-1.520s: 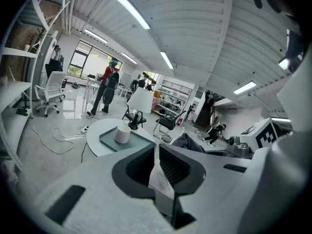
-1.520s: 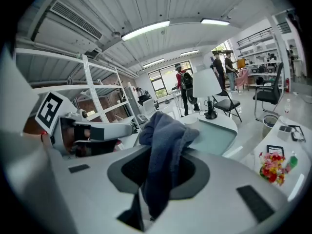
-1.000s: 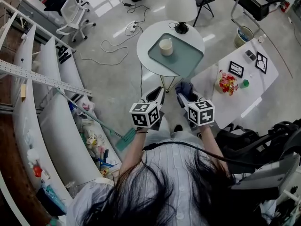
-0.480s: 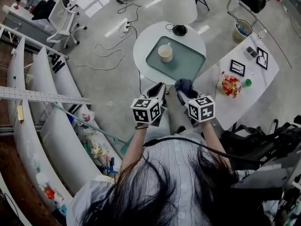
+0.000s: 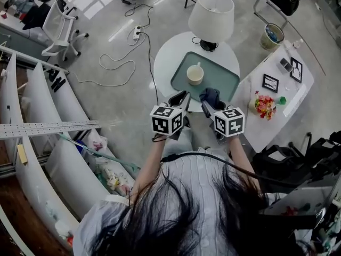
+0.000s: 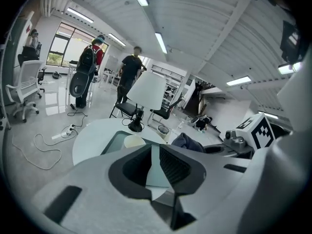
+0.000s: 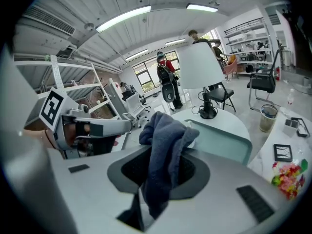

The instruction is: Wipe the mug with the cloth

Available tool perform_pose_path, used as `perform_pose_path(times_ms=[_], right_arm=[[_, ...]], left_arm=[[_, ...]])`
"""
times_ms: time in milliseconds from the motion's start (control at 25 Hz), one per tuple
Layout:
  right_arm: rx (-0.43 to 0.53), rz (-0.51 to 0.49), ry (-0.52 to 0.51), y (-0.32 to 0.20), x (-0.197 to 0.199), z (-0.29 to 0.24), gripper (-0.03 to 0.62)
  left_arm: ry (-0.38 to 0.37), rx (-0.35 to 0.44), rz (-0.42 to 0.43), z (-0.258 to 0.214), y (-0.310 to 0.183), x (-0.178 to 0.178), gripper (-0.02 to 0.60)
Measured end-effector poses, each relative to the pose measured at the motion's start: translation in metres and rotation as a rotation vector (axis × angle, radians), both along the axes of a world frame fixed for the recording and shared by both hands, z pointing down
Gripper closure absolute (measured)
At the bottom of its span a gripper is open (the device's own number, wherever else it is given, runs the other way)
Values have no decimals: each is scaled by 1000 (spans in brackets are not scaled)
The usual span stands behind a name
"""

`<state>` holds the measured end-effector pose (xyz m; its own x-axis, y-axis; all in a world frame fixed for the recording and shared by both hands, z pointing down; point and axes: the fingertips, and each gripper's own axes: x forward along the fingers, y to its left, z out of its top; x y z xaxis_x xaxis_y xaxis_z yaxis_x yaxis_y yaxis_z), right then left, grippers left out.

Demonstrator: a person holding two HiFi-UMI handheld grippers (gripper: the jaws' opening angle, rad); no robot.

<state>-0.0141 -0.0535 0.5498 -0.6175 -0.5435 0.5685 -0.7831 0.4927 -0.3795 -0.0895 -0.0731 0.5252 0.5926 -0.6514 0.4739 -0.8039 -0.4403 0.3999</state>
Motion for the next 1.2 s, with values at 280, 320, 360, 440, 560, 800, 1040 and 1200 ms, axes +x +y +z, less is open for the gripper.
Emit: perform_pose_path(times_ms=[280, 320, 360, 440, 560, 800, 1040, 1200], right_arm=[[-12, 88, 22, -29, -12, 5, 500], [-15, 99, 24, -31, -13, 6, 500], [-20, 107, 27, -32, -14, 7, 500], [-33, 120, 35, -33, -13, 10, 500], [-55, 137, 48, -32, -7, 16, 500], [-77, 161, 59, -35, 2, 22, 500], [-95, 140, 60, -46, 11, 29, 500], [-107, 98, 72, -57, 18, 34, 500]], left_arm=[[-19, -29, 84, 15, -29, -20, 537], [-22, -31, 96, 17, -31, -22, 537], [-29, -34, 108, 20, -33, -23, 537], [-54, -36, 137, 27, -36, -23, 537], [-103, -38, 184, 39, -38, -19, 537], [-143, -45, 218, 52, -45, -14, 537], [-206, -31, 268, 61, -53, 1, 537], [-280, 1, 353, 66, -60, 17, 535]])
